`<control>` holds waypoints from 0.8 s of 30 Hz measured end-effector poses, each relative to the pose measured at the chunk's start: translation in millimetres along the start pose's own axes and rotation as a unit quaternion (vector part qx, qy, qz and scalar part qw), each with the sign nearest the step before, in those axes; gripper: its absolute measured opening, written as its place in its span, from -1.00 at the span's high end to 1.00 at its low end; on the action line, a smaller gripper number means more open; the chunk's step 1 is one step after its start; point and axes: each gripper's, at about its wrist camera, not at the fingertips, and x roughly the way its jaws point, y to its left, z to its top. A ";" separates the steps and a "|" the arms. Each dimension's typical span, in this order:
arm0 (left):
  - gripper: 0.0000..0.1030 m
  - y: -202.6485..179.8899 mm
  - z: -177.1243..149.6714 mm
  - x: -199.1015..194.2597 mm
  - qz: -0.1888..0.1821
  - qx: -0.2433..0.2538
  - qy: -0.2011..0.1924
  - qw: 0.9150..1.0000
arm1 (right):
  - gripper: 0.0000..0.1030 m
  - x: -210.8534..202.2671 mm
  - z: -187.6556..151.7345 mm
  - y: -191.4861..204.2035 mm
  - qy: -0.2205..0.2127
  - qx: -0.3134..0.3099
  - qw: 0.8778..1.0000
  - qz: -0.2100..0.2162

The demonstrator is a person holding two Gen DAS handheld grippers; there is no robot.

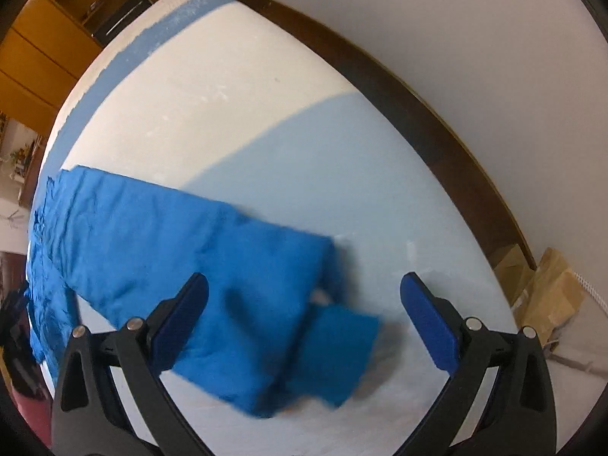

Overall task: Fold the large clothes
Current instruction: 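Grasp the jacket side edge with the right tool and fold it over the body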

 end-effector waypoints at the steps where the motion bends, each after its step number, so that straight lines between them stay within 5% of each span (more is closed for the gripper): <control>1: -0.92 -1.8 -0.8 8.5 0.003 -0.002 0.006 1.000 | -0.94 2.3 -0.7 -0.7 0.002 -0.003 1.000 0.007; 5: -0.92 -3.2 -2.8 25.1 0.010 -0.002 0.016 1.000 | -0.92 6.5 -9.2 9.5 0.004 -0.040 0.999 0.014; 7: -0.92 -2.5 -5.0 34.8 0.019 0.000 0.024 1.000 | -0.74 9.3 -11.2 16.8 0.009 -0.053 0.999 0.002; 10: -0.92 -0.2 -9.9 42.5 0.017 0.003 0.025 1.000 | -0.18 7.7 -11.1 26.6 0.014 -0.060 0.998 0.013; 12: -0.92 -0.5 -12.7 41.8 0.016 0.009 0.021 1.000 | 0.38 4.5 -11.5 27.7 0.021 -0.042 0.998 0.045; 14: -0.92 2.5 -12.7 40.3 0.006 0.009 0.021 1.000 | 0.56 -3.1 -11.3 32.6 0.015 -0.027 0.997 0.066; 18: -0.70 13.0 -12.4 29.1 -0.006 0.005 0.024 1.000 | 0.63 -29.9 -7.4 54.3 -0.014 -0.003 0.984 0.175; 24: -0.69 35.6 -10.2 13.9 -0.013 -0.002 0.022 1.000 | 0.63 -55.8 14.1 146.4 -0.043 -0.041 0.949 0.310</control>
